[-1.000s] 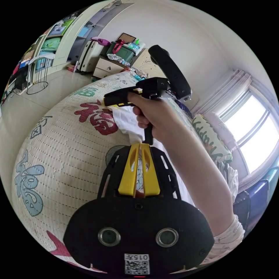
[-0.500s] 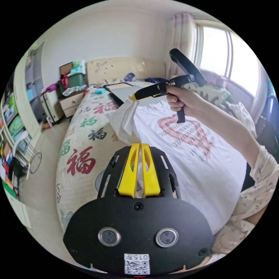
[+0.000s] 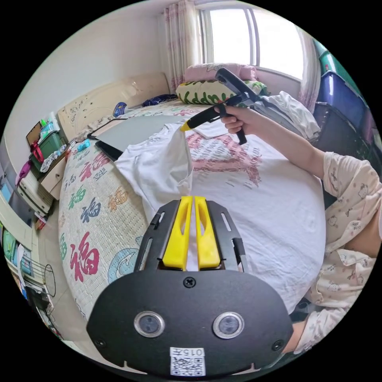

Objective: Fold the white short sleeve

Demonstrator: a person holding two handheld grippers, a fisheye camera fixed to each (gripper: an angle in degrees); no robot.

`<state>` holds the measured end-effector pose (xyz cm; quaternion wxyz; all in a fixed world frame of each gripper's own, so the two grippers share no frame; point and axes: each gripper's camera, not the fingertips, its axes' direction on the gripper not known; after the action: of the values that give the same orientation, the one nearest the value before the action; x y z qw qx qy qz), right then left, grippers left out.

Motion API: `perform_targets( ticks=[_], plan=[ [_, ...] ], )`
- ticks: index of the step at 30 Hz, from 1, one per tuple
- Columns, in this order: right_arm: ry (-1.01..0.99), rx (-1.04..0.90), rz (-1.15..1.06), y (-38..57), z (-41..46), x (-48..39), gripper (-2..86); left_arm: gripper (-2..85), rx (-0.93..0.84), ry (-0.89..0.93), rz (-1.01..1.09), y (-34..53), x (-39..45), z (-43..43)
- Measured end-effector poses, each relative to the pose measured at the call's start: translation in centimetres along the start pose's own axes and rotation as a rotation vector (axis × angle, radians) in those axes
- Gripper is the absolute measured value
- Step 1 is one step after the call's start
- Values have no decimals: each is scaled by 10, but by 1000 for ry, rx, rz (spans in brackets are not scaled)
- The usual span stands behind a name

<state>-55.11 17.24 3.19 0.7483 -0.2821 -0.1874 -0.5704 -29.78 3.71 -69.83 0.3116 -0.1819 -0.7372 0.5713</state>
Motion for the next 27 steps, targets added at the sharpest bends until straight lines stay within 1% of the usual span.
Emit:
perform_targets(
  ticks=[2, 4, 6, 8, 10, 13, 15, 17, 19, 21, 24, 25, 27],
  plan=[
    [30, -41, -20, -3, 3, -1, 0, 42, 20, 34, 22, -10, -6, -11],
    [63, -85, -40, -5, 8, -5, -1, 58, 39, -2, -7, -19, -19, -18],
    [97, -97, -48, -8, 10, -8, -1, 84, 34, -50, -78, -33, -44, -14],
    [102, -102, -52, -9, 10, -10, -1, 92, 14, -19, -96, -46, -58, -4],
    [104, -107, -53, -11, 9, -12, -1, 91, 2, 32, -98, -58, -68, 5],
    [104, -108, -48, -12, 5, -12, -3, 53, -31, 36, -91, -71, -84, 8],
    [116, -121, -53, -13, 0, -11, -6, 34, 1, 68, 15, -72, -73, -18],
    [119, -136, -65, -13, -4, -9, -7, 38, 0, 110, 68, -75, -69, -36],
    [108, -150, -72, -13, -8, -6, -8, 47, 9, 75, 60, -77, -77, -55],
    [80, -147, -77, -13, -15, -3, -8, 64, 33, 28, -2, -71, -103, -85],
    [93, -128, -71, -14, -21, -3, -8, 80, 59, -54, -68, -68, -126, -112],
    [96, -130, -71, -14, -21, -3, -8, 85, 69, -55, -71, -71, -127, -115],
    [103, -144, -74, -15, -19, -6, -8, 103, 100, 9, -59, -91, -121, -115]
  ],
)
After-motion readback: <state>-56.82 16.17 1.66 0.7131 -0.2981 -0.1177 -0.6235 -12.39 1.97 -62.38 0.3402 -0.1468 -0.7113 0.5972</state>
